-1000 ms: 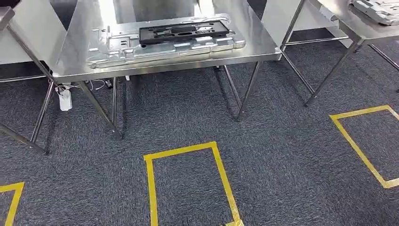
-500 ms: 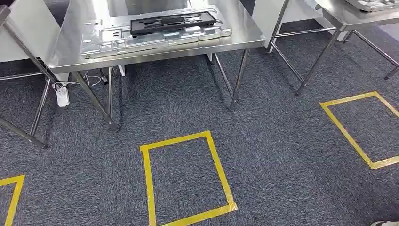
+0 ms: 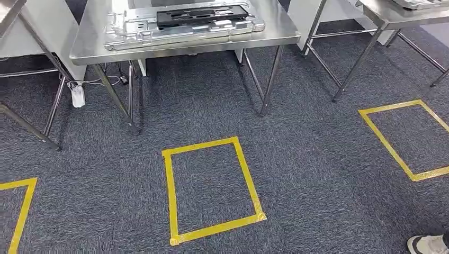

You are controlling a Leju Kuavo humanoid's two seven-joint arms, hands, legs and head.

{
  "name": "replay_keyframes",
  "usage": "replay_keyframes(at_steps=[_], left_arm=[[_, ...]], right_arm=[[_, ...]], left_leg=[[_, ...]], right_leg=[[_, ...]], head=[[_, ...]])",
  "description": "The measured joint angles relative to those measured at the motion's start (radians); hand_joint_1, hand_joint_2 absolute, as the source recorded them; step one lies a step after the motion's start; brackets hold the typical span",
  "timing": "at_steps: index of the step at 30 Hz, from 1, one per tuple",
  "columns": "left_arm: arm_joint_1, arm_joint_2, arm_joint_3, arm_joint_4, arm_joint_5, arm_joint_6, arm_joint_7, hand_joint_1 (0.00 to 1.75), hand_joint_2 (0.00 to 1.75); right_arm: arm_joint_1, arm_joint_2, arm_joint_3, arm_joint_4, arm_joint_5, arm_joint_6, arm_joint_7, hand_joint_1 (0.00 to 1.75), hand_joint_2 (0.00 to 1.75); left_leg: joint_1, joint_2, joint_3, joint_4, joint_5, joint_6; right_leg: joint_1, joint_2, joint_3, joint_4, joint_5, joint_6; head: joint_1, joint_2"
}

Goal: Take the parts from the cabinet and place them on the table.

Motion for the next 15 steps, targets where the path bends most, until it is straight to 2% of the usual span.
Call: replay_keyframes(at_steps=[2, 3, 4, 5, 6, 7, 8, 9, 10, 11, 12, 13, 14, 15], left_arm=[[-0.001, 0.0, 0.0, 0.0, 0.0, 0.001, 0.001, 0.0, 0.0], [0.002, 0.0, 0.0, 0.001, 0.0, 0.001, 0.002, 0.0, 0.0], [0.007, 0.001, 0.0, 0.005, 0.0, 0.0, 0.002, 0.0, 0.0], [0.009, 0.002, 0.0, 0.004, 0.0, 0.001, 0.002, 0.0, 0.0], [0.012, 0.004, 0.0, 0.005, 0.0, 0.001, 0.003, 0.0, 0.0], [0.013, 0.004, 0.0, 0.005, 0.0, 0.001, 0.002, 0.0, 0.0], [0.013, 0.004, 0.0, 0.005, 0.0, 0.001, 0.002, 0.0, 0.0], [0.012, 0.004, 0.0, 0.005, 0.0, 0.001, 0.001, 0.0, 0.0], [0.013, 0.005, 0.001, 0.005, 0.0, 0.002, -0.002, 0.0, 0.0], [0.013, 0.005, 0.001, 0.005, 0.0, 0.004, -0.005, 0.0, 0.0], [0.013, 0.005, 0.001, 0.005, 0.0, 0.009, -0.007, 0.0, 0.0], [0.013, 0.005, 0.001, 0.005, 0.0, 0.015, -0.006, 0.0, 1.75], [0.012, 0.005, 0.001, 0.005, -0.001, 0.022, -0.003, 0.0, 1.75], [0.011, 0.005, 0.001, 0.005, -0.003, 0.029, 0.001, 0.0, 1.75]], right_arm=[[-0.001, 0.0, 0.0, 0.0, 0.0, 0.0, 0.003, 0.0, 0.0], [0.001, 0.0, 0.0, 0.0, 0.001, 0.0, 0.004, 0.0, 0.0], [0.005, 0.0, 0.0, 0.002, 0.002, 0.001, 0.005, 0.0, 0.0], [0.007, -0.001, 0.0, 0.002, 0.002, 0.001, 0.008, 0.0, 0.0], [0.007, -0.003, 0.0, 0.002, 0.002, 0.001, 0.008, 0.0, 0.0], [0.007, -0.004, 0.0, 0.003, 0.003, 0.001, 0.008, 0.0, 0.0], [0.007, -0.004, 0.0, 0.003, 0.003, 0.001, 0.008, 0.0, 0.0], [0.007, -0.003, 0.0, 0.003, 0.003, 0.001, 0.008, 0.0, 0.0], [0.007, -0.003, 0.0, 0.003, 0.004, 0.001, 0.007, 0.0, 0.0], [0.007, -0.003, 0.0, 0.003, 0.005, 0.001, 0.005, 0.0, 0.0], [0.007, -0.004, 0.0, 0.003, 0.005, 0.001, -0.001, 0.0, 0.0], [0.007, -0.004, 0.0, 0.003, 0.005, 0.0, -0.008, 0.0, 0.0], [0.007, -0.003, 0.0, 0.003, 0.005, -0.001, -0.013, 0.0, 1.75], [0.008, -0.002, 0.0, 0.003, 0.006, -0.001, -0.019, 0.0, 1.75]], left_leg=[[0.002, 0.002, -0.011, -0.007, 0.028, -0.014], [-0.001, 0.001, -0.014, -0.01, 0.038, -0.022], [0.007, 0.0, -0.023, -0.006, 0.028, -0.025], [0.007, 0.0, -0.032, 0.019, -0.027, -0.024], [0.006, 0.0, -0.042, 0.076, -0.1, -0.024], [0.004, -0.001, -0.052, 0.145, -0.159, -0.024], [0.001, -0.002, -0.06, 0.227, -0.206, -0.024], [0.0, -0.002, -0.059, 0.291, -0.21, -0.024], [-0.001, -0.003, -0.05, 0.315, -0.182, -0.023], [-0.002, -0.002, -0.03, 0.308, -0.131, -0.022], [-0.002, -0.002, 0.006, 0.267, -0.077, -0.02], [-0.002, -0.002, 0.058, 0.195, -0.055, -0.017], [-0.002, -0.002, 0.125, 0.095, -0.076, -0.013], [-0.008, -0.002, 0.199, -0.027, -0.105, -0.01]], right_leg=[[0.005, 0.0, -0.017, -0.004, -0.005, -0.002], [0.006, 0.0, -0.031, -0.002, 0.004, -0.011], [-0.007, -0.006, -0.049, -0.005, 0.019, -0.024], [-0.001, -0.007, -0.064, -0.005, 0.03, -0.034], [0.001, -0.008, -0.078, -0.004, 0.041, -0.042], [0.004, -0.008, -0.091, -0.004, 0.052, -0.044], [0.009, -0.008, -0.106, -0.004, 0.064, -0.046], [0.012, -0.009, -0.121, -0.003, 0.076, -0.048], [0.015, -0.009, -0.137, -0.002, 0.084, -0.049], [0.016, -0.009, -0.151, 0.0, 0.095, -0.049], [0.016, -0.01, -0.166, 0.004, 0.104, -0.048], [0.017, -0.009, -0.173, 0.009, 0.111, -0.046], [0.017, -0.009, -0.182, 0.015, 0.116, -0.043], [0.023, -0.009, -0.189, 0.028, 0.118, -0.04]], head=[[-0.004, 0.0], [-0.006, 0.0], [-0.008, 0.0], [-0.012, 0.0], [-0.02, 0.0], [-0.022, 0.0], [-0.024, 0.0], [-0.025, 0.0], [-0.026, 0.0], [-0.025, 0.0], [-0.026, 0.0], [-0.026, 0.0], [-0.026, 0.0], [-0.027, 0.0]])
